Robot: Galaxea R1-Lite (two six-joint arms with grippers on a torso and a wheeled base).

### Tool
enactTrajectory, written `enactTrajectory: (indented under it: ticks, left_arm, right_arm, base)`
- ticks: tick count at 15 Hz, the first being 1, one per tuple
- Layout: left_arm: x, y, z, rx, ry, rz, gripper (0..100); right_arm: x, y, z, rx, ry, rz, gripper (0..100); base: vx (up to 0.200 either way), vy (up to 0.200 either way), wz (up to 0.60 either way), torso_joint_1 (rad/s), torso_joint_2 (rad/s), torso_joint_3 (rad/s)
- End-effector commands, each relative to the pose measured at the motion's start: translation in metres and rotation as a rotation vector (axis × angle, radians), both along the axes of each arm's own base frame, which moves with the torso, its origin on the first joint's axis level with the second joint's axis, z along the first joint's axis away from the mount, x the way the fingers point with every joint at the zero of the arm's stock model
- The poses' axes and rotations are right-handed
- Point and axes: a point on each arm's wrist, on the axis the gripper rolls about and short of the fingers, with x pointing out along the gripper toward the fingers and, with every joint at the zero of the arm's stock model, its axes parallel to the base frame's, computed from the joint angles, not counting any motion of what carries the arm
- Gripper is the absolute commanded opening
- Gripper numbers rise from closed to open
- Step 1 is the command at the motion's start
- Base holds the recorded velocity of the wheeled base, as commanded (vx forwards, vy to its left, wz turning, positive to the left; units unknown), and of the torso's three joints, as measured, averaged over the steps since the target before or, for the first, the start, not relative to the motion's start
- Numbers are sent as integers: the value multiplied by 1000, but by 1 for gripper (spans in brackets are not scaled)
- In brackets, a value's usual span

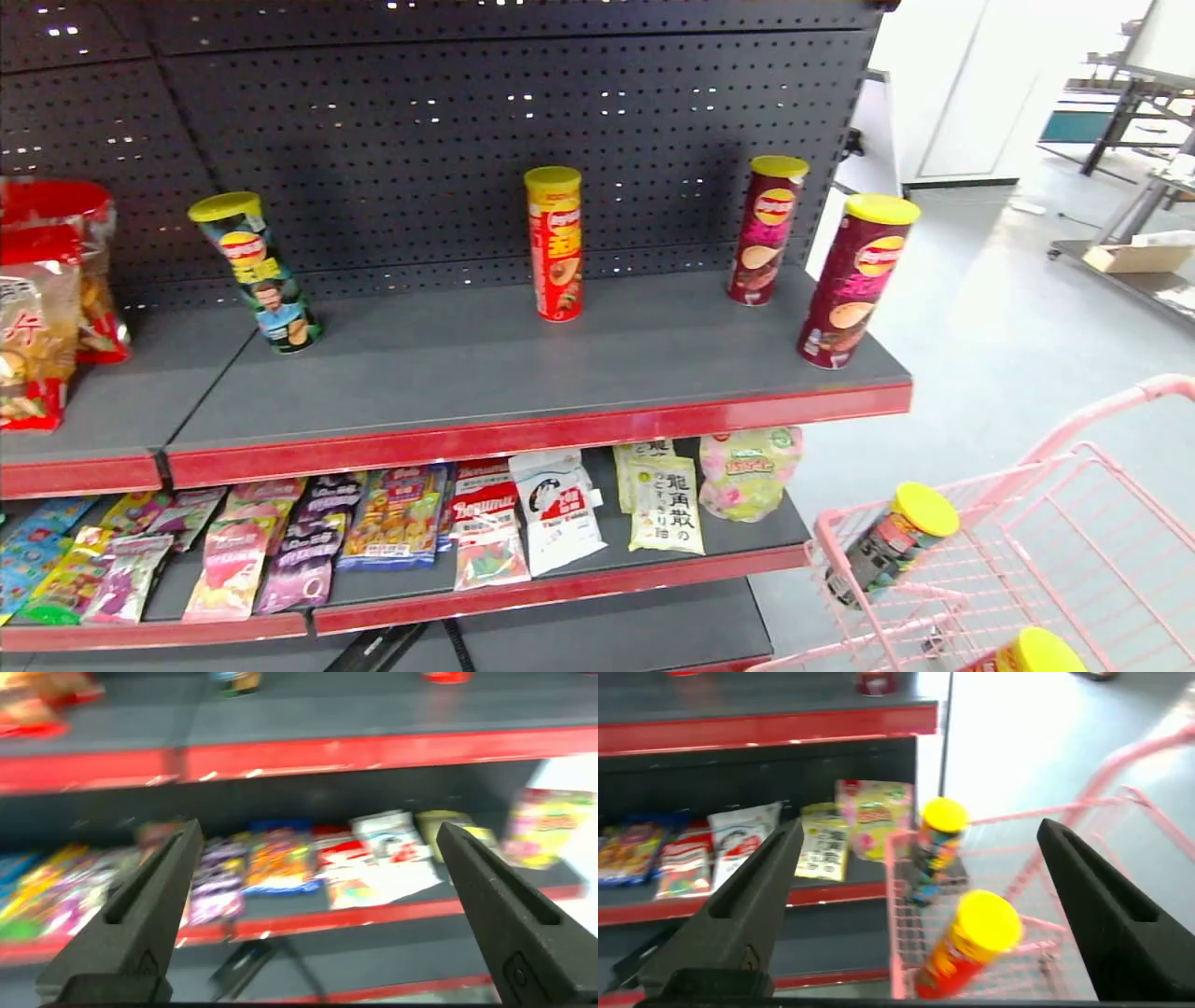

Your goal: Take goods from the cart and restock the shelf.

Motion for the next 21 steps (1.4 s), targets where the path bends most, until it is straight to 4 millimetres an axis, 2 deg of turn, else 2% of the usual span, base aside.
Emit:
enactTrajectory:
  ticks: [1,11,16,21]
  left_arm:
    - [0,0,0,-1,1,1,100]
    - [0,0,0,0,1,0,100]
    - [0,0,0,0,1,1,100]
    - [0,0,0,-1,1,1,100]
  right_arm:
    - [0,0,0,0,1,1,100]
    - [0,0,0,1,1,2,100]
    - [0,0,0,1,0,2,100]
    - [0,0,0,3,1,2,100]
  base:
    - [0,0,-600,-2,2,2]
    - [0,0,-600,2,2,4]
    - [0,0,0,0,0,0]
    - [0,0,0,-135,326,186]
